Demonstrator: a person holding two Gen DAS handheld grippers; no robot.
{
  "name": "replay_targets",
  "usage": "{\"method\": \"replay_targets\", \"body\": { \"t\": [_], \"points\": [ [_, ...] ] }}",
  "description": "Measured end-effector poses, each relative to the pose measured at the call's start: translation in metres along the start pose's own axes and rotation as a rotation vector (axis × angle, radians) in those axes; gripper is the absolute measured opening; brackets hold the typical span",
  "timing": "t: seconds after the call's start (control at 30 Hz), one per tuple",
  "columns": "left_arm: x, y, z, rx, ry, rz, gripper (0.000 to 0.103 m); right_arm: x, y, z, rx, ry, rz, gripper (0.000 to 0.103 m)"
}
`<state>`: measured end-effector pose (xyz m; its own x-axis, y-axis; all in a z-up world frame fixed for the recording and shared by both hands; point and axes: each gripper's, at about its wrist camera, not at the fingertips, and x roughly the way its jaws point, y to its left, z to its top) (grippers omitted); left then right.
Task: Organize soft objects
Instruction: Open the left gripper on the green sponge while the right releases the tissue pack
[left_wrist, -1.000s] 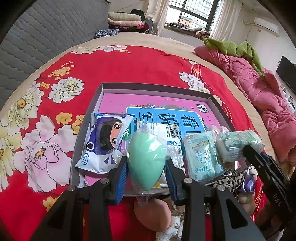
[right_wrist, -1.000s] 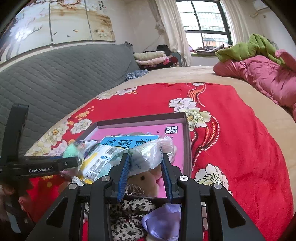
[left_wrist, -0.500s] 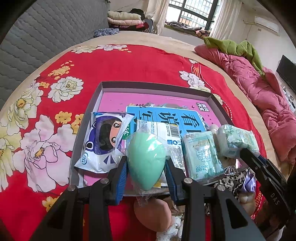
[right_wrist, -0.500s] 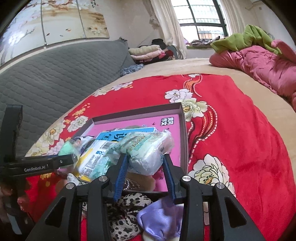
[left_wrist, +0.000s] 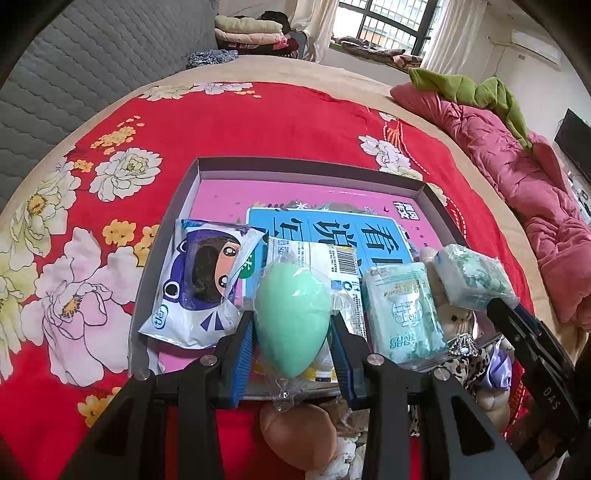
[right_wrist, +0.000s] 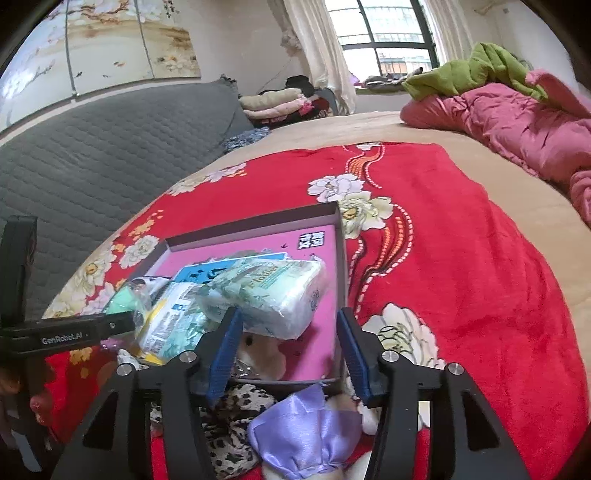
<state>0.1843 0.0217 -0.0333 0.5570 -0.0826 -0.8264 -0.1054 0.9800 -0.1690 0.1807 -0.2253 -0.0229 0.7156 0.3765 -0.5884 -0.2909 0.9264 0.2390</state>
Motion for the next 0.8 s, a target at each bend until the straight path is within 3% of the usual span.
{"method": "replay_targets", "body": {
  "t": [0.33,0.8],
  "points": [
    [0.005,-0.003,0.005,-0.005,0.028,0.017,0.039,-0.012,0.001,0.005,-0.005,-0.046,0.001,0.061],
    [0.002,-0.001,0.005,-0.029,0.022,0.022,0.04,-0.014,0.01,0.003,-0.037,-0.045,0.018,0.062]
  ]
}}
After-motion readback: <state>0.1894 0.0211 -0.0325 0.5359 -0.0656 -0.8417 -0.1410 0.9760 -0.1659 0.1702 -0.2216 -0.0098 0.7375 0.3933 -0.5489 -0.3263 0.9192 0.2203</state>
